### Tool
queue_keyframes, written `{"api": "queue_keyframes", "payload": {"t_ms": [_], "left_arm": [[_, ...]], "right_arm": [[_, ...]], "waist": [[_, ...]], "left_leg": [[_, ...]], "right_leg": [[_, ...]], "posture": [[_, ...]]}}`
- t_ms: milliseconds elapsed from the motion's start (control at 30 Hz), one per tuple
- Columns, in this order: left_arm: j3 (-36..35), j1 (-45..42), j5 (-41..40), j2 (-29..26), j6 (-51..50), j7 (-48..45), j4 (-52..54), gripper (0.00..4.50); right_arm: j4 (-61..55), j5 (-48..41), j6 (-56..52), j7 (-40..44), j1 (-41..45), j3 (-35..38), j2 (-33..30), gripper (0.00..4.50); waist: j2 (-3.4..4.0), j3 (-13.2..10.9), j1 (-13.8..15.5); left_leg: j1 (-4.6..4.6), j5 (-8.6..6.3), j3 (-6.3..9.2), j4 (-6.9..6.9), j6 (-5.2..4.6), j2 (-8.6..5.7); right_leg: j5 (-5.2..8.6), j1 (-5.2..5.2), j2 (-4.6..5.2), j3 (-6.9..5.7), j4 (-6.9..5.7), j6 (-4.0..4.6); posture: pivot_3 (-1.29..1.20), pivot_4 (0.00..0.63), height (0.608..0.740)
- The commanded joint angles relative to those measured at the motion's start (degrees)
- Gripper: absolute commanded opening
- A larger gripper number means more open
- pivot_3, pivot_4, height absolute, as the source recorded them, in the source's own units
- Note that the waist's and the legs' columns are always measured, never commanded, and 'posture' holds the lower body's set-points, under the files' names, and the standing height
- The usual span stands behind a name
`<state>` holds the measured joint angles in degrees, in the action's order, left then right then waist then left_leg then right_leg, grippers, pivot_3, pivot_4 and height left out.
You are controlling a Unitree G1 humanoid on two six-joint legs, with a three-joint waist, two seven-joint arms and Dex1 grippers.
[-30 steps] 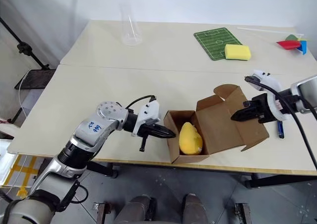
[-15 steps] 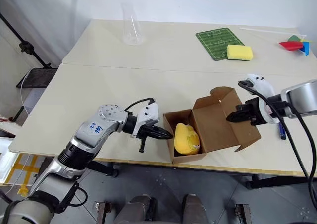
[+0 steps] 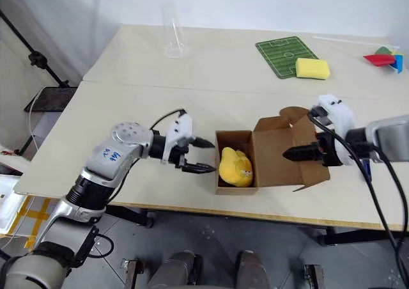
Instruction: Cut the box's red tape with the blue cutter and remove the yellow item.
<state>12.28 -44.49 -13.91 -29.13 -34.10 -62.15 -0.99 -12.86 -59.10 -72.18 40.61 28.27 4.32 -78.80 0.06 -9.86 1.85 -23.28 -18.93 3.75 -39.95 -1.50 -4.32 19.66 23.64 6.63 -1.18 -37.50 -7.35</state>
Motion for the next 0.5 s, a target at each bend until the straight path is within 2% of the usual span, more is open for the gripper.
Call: {"api": "queue_keyframes", "payload": {"t_ms": [33,133,267,400,500], "left_arm": [[-3.6,1.3,-2.3,-4.9,-0.3,-3.3,-0.2,4.5],[-9.6,7.4,-4.6,-10.5,4.6,-7.0,-3.0,4.5],[-19.6,15.3,-7.4,-13.3,18.5,-9.5,-8.9,4.5],[-24.5,21.2,-7.7,-19.9,18.0,-11.6,-14.3,4.5],[-27.4,25.7,-5.9,-25.5,19.3,-11.8,-20.0,4.5]], "right_arm": [[2.4,9.3,17.4,14.8,-6.2,8.4,-2.2,4.37],[8.2,18.1,36.8,26.4,-14.5,17.6,1.0,4.48],[8.5,23.2,51.0,33.4,-20.4,25.3,6.1,4.48],[1.9,12.8,44.4,34.2,-20.3,29.8,11.8,4.48],[-9.4,12.8,47.0,36.8,-27.3,32.6,16.2,4.48]], "waist": [[0.0,0.0,-0.5],[-0.01,0.0,-1.3],[0.0,0.0,-1.9],[-0.02,0.0,-1.9],[-0.02,0.0,-1.7]], "left_leg": [[0.01,-0.02,-0.03,-0.01,-0.03,0.0],[0.21,-0.03,-0.4,0.04,-0.07,0.02],[0.37,-0.02,-0.43,0.14,-0.04,0.18],[0.38,-0.02,-0.42,0.05,0.0,0.26],[0.42,-0.03,-0.34,0.05,0.04,0.3]], "right_leg": [[-0.01,-0.01,0.0,-0.02,-0.01,-0.02],[-0.03,-0.01,-0.01,-0.07,-0.01,-0.07],[-0.03,-0.04,-0.02,-0.05,-0.02,-0.07],[-0.03,-0.12,0.09,0.02,0.09,-0.07],[-0.03,-0.19,0.14,0.22,0.09,-0.06]], "posture": [[0.0,0.15,0.74],[0.0,0.15,0.74],[0.0,0.15,0.74],[0.0,0.15,0.74],[0.0,0.15,0.74]]}}
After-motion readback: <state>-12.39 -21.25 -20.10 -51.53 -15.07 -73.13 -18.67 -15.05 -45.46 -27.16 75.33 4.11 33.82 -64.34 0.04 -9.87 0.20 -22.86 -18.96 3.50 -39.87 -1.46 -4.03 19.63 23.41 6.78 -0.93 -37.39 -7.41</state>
